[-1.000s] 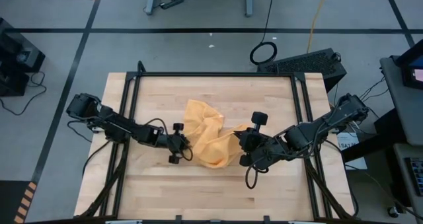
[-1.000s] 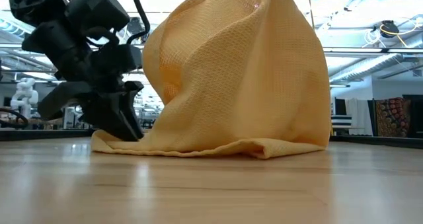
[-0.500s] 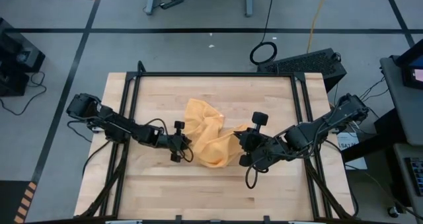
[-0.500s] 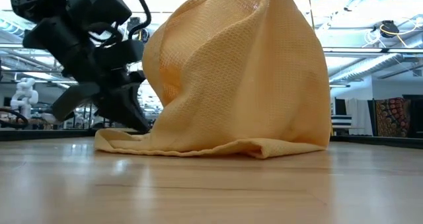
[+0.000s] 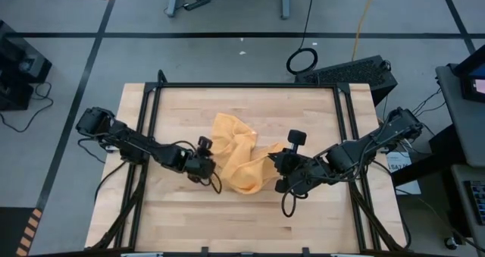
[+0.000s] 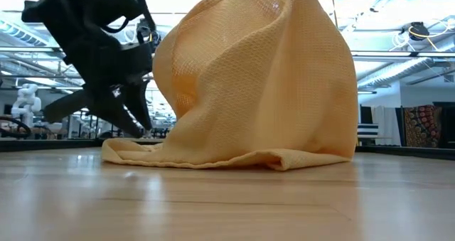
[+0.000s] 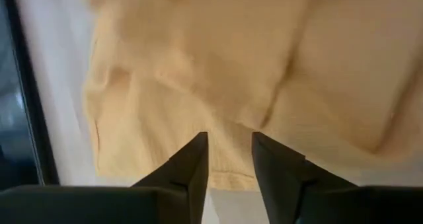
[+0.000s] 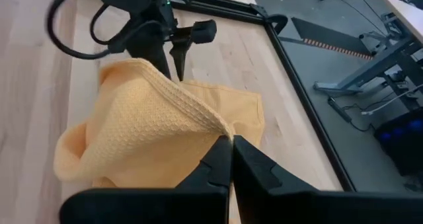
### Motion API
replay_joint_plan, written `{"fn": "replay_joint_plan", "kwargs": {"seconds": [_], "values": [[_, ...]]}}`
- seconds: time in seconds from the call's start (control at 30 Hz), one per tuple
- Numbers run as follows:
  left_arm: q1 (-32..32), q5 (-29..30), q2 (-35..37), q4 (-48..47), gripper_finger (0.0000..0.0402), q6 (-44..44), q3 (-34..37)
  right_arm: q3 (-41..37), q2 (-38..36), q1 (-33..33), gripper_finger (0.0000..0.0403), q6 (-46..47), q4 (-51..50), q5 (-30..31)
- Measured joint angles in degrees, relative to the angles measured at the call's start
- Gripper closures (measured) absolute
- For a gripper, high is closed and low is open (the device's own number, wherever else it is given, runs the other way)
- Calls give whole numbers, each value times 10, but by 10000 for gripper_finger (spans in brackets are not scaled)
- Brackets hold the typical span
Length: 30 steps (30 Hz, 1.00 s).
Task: Roll towel into tight, uniform cylinder
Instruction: Roll the orange towel
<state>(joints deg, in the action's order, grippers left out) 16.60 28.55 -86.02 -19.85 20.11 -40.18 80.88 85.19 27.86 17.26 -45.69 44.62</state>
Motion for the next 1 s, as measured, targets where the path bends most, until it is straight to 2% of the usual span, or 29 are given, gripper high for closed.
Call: {"fn": "replay_joint_plan", "kwargs": {"seconds": [0.1, 0.27, 0.33, 0.43, 0.67, 0.87, 1.0], "values": [[0, -20, -8, 5, 265, 102, 0, 0, 0, 0, 403, -1, 0, 0], [0, -18, -35, 24, 262, 233, -1, 0, 0, 0, 403, -1, 0, 0], [-1, 7, -51, 30, 262, 265, 0, 0, 0, 0, 403, 0, 0, 0], [-2, 12, -67, 56, 264, 299, 0, 0, 0, 0, 403, 0, -1, 0], [-5, -26, -93, 117, 297, 316, -1, 0, 0, 0, 403, -1, -2, -1], [-3, -32, -85, 118, 384, 287, 0, 0, 0, 0, 403, 0, -5, -1], [-3, -25, -71, 119, 390, 250, -2, 0, 0, 0, 403, 1, -5, -2]]}}
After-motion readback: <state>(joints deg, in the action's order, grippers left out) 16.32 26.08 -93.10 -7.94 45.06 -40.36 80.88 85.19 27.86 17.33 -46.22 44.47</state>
